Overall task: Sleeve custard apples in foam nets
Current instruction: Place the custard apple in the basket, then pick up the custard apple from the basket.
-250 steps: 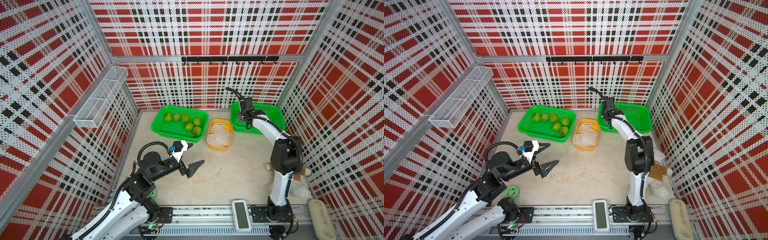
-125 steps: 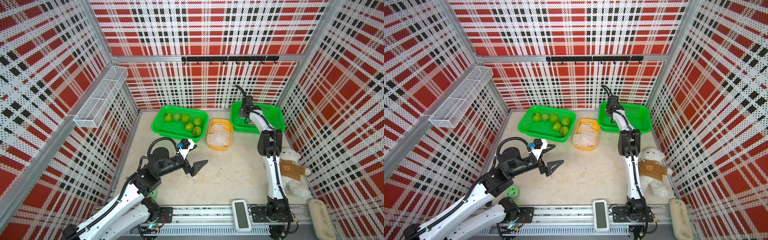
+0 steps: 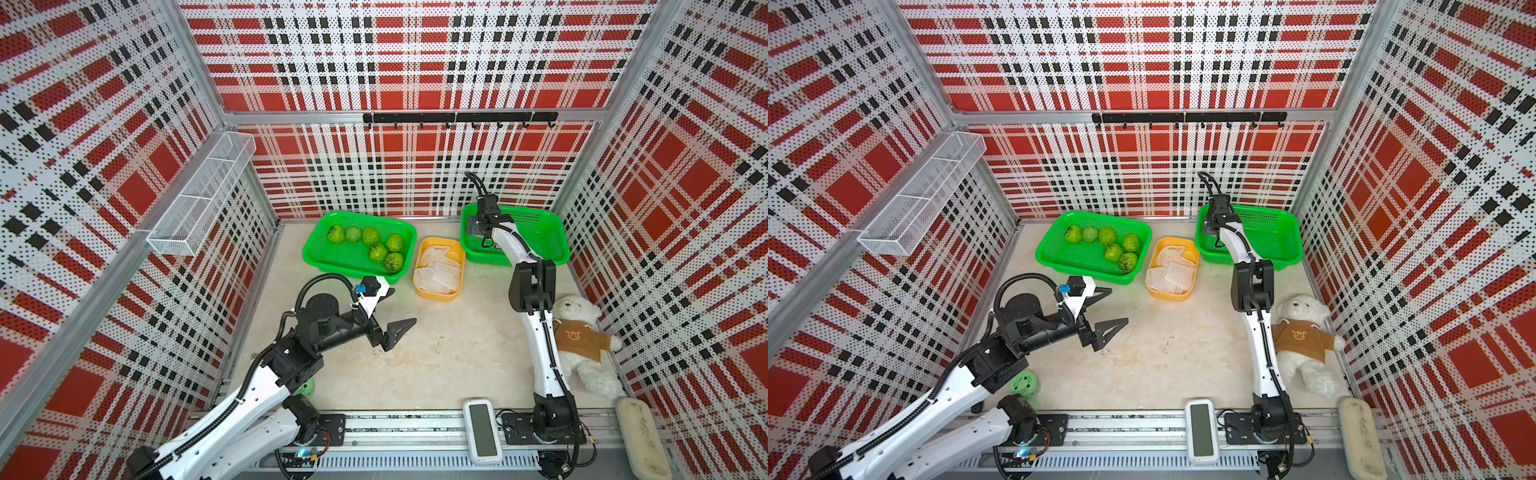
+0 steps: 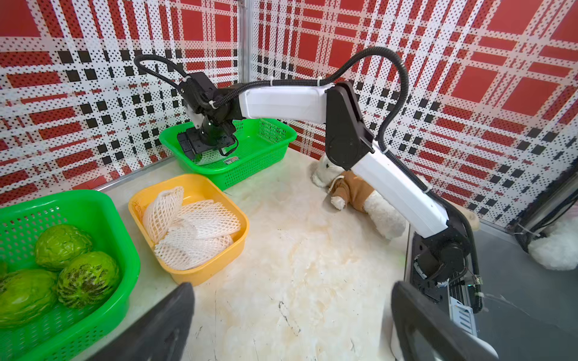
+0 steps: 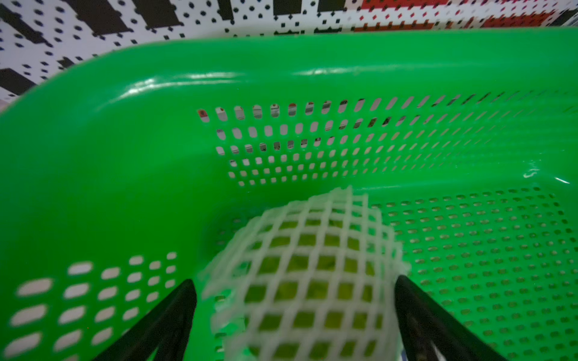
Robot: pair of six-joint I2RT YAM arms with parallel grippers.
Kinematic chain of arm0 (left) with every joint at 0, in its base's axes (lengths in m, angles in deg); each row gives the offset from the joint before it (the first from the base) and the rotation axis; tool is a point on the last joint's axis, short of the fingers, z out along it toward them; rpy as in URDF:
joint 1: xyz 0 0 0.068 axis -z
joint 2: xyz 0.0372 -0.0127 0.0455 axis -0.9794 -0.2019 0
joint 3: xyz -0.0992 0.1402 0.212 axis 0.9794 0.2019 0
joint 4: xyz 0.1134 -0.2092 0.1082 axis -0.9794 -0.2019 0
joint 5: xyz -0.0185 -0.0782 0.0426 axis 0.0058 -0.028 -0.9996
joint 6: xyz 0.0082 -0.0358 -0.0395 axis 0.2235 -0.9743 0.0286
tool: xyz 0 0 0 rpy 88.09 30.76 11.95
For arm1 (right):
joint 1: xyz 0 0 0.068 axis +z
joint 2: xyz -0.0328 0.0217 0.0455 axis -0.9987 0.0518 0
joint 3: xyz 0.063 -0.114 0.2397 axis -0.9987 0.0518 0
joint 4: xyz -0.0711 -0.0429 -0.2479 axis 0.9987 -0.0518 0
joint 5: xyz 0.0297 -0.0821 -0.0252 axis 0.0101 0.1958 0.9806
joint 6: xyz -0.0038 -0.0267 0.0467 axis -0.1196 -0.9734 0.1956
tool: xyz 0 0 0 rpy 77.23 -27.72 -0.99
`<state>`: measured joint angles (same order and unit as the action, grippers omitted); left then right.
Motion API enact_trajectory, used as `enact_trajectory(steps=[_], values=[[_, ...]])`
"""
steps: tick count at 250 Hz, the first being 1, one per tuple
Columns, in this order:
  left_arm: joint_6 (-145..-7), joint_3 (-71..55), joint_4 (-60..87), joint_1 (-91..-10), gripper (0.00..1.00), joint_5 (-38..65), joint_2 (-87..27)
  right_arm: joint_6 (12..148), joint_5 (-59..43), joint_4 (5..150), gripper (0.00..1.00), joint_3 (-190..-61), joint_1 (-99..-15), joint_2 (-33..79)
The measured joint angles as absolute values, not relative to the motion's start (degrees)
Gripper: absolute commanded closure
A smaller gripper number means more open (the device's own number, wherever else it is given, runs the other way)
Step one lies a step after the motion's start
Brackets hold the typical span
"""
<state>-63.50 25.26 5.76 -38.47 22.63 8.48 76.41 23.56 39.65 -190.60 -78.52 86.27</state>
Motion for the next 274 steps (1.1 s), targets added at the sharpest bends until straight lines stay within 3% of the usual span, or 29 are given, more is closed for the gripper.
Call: enact_trajectory(steps=[82, 140, 274], values=[[-64.79, 22.95, 5.63, -39.59, 0.01, 16.91, 1.24, 70.88, 22.70, 41.26, 0.00, -184.50, -78.30, 77.50], [-67.32, 17.20, 4.80, -44.72, 0.00, 11.86, -6.93, 68.06, 19.86, 41.72, 0.00, -181.53, -78.28, 71.12], [-69.51, -12.00, -8.77, -56.92, 0.10, 5.00, -44.63, 65.59, 0.50, 47.69, 0.00, -146.64, -74.96, 38.25]])
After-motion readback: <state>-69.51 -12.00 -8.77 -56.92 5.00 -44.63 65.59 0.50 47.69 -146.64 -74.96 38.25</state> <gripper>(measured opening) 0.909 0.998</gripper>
